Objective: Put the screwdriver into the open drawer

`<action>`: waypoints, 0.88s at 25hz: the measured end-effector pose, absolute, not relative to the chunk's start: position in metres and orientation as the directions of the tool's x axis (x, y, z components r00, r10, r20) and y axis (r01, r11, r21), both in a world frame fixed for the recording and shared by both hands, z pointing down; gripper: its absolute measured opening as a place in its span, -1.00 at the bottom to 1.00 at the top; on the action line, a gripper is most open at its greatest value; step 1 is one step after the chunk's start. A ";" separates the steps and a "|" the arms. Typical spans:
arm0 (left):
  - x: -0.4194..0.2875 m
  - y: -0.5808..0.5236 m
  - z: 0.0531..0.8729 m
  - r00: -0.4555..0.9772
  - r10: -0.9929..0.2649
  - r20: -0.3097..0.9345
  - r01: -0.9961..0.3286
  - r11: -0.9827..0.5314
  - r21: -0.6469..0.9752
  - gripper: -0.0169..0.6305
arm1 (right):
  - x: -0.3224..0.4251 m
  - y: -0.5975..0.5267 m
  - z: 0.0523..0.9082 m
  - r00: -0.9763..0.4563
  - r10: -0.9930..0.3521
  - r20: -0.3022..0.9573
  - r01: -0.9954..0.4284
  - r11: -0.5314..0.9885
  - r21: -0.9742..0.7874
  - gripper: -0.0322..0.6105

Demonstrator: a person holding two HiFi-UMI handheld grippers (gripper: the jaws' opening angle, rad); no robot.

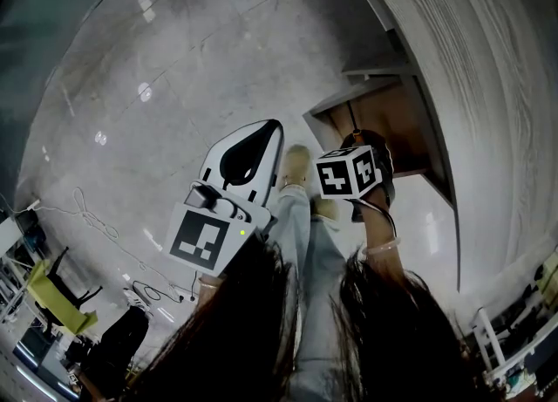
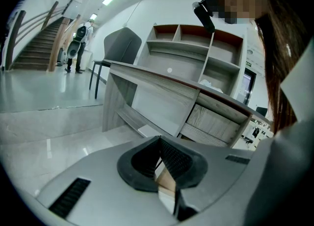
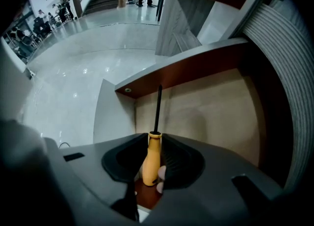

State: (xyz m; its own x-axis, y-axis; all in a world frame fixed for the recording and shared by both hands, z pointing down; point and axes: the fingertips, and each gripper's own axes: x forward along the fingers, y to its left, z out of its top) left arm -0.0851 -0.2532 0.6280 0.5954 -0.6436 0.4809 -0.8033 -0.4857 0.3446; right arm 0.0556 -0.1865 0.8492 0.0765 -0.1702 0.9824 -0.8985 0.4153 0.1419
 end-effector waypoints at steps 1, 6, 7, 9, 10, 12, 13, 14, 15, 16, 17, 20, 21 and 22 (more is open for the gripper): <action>-0.086 -0.254 0.628 0.595 -0.644 0.482 -0.804 -0.484 0.345 -0.90 | 0.055 -0.186 0.850 0.077 -0.165 0.983 -0.898 0.416 0.141 -0.59; -0.088 -0.256 0.629 0.593 -0.644 0.484 -0.805 -0.483 0.343 -0.90 | 0.051 -0.185 0.853 0.065 -0.149 0.987 -0.900 0.417 0.123 -0.56; -0.088 -0.256 0.629 0.593 -0.644 0.484 -0.805 -0.484 0.343 -0.90 | 0.051 -0.185 0.853 0.062 -0.148 0.987 -0.902 0.415 0.119 -0.56; -0.089 -0.258 0.629 0.593 -0.645 0.483 -0.805 -0.483 0.343 -0.90 | 0.049 -0.184 0.853 0.056 -0.144 0.988 -0.903 0.415 0.112 -0.54; -0.089 -0.258 0.629 0.592 -0.645 0.483 -0.806 -0.483 0.343 -0.90 | 0.048 -0.184 0.853 0.054 -0.144 0.988 -0.902 0.417 0.110 -0.54; -0.088 -0.259 0.628 0.593 -0.645 0.482 -0.805 -0.484 0.342 -0.90 | 0.048 -0.183 0.852 0.053 -0.148 0.988 -0.900 0.421 0.111 -0.55; -0.088 -0.259 0.628 0.593 -0.644 0.482 -0.805 -0.485 0.342 -0.90 | 0.048 -0.183 0.851 0.051 -0.151 0.987 -0.900 0.422 0.112 -0.55; -0.087 -0.260 0.628 0.594 -0.644 0.482 -0.804 -0.487 0.341 -0.90 | 0.048 -0.183 0.850 0.050 -0.155 0.987 -0.899 0.423 0.112 -0.54; -0.086 -0.260 0.627 0.595 -0.643 0.482 -0.804 -0.488 0.341 -0.90 | 0.048 -0.183 0.849 0.049 -0.158 0.986 -0.899 0.424 0.112 -0.55; -0.085 -0.260 0.626 0.596 -0.643 0.481 -0.803 -0.489 0.340 -0.90 | 0.048 -0.182 0.848 0.046 -0.162 0.986 -0.899 0.424 0.112 -0.55; -0.084 -0.260 0.626 0.597 -0.643 0.480 -0.802 -0.491 0.340 -0.90 | 0.048 -0.182 0.847 0.043 -0.165 0.985 -0.899 0.424 0.111 -0.55; -0.080 -0.258 0.623 0.599 -0.643 0.477 -0.800 -0.495 0.338 -0.90 | 0.047 -0.179 0.842 0.036 -0.175 0.984 -0.899 0.425 0.108 -0.55; -0.080 -0.257 0.622 0.599 -0.642 0.478 -0.800 -0.495 0.338 -0.90 | 0.047 -0.179 0.840 0.034 -0.180 0.983 -0.899 0.424 0.109 -0.55; -0.079 -0.257 0.621 0.599 -0.642 0.478 -0.800 -0.495 0.338 -0.90 | 0.047 -0.179 0.838 0.032 -0.187 0.982 -0.899 0.423 0.110 -0.55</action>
State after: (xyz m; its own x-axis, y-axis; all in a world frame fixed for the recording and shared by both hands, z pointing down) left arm -0.0791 -0.2566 0.6207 0.5991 -0.6423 0.4781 -0.8005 -0.4951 0.3378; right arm 0.0467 -0.1786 0.8376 0.0316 -0.1868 0.9819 -0.8993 0.4234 0.1095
